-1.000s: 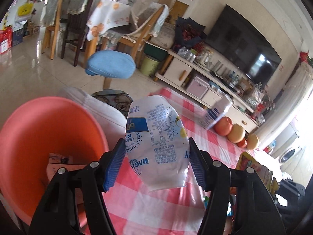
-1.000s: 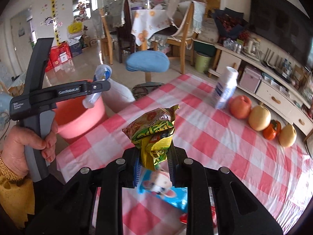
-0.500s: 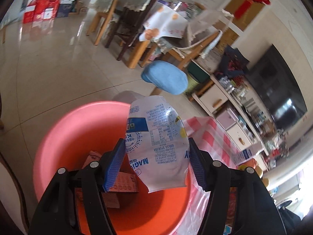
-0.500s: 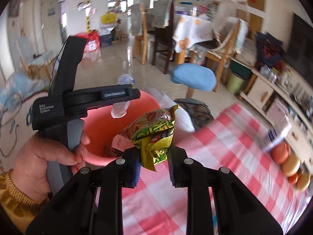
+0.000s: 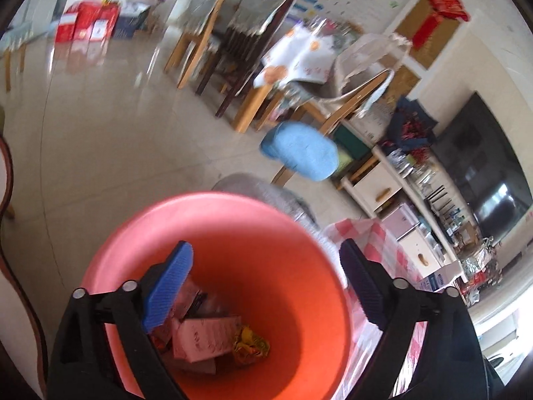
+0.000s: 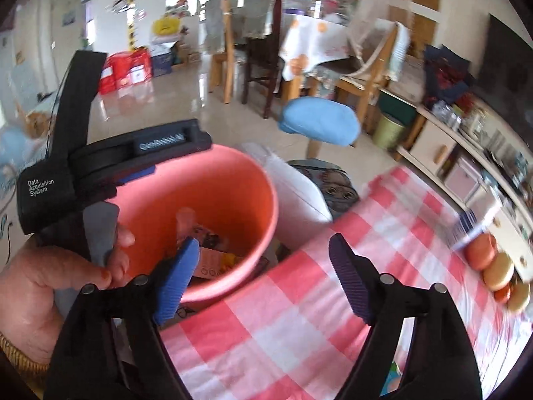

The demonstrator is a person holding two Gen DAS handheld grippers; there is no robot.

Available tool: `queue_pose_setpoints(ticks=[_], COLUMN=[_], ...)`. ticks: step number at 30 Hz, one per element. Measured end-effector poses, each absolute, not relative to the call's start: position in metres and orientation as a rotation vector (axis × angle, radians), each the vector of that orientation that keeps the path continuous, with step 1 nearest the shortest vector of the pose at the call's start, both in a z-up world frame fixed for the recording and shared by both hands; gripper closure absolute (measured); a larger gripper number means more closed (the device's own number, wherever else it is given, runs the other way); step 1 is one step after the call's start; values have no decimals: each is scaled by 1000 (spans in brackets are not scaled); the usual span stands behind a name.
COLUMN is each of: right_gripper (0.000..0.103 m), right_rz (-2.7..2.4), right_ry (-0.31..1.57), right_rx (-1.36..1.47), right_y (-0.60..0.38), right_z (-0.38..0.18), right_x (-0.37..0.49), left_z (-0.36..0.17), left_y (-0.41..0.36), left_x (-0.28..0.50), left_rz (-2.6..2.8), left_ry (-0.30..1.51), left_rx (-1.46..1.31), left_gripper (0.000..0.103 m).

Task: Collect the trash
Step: 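Move both tools back over the table toward the remaining wrappers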

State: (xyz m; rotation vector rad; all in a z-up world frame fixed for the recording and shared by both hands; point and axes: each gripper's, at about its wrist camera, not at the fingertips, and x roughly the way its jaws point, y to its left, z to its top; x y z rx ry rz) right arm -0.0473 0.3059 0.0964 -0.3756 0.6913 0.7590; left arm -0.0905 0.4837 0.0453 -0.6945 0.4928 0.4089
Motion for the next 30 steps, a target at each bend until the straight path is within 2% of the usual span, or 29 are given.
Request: queue_pose_setpoints(ticks=[2,10,30], right_gripper=[15,12,11], right_rz=[731,655,565], right_ry=[705,728,705], right_rx=[-340,-260,-142], right_y=[288,231,138], right_z=[99,98,98], right_x=[-46,-55,-90], left_z=[51,72,84], left_y=[473,424,344], left_x=[-90,-81,-78], left_rz=[373,221,14], left_ry=[439,387,404], left_rx=[-656,-512,-436], left_gripper=[7,7,7])
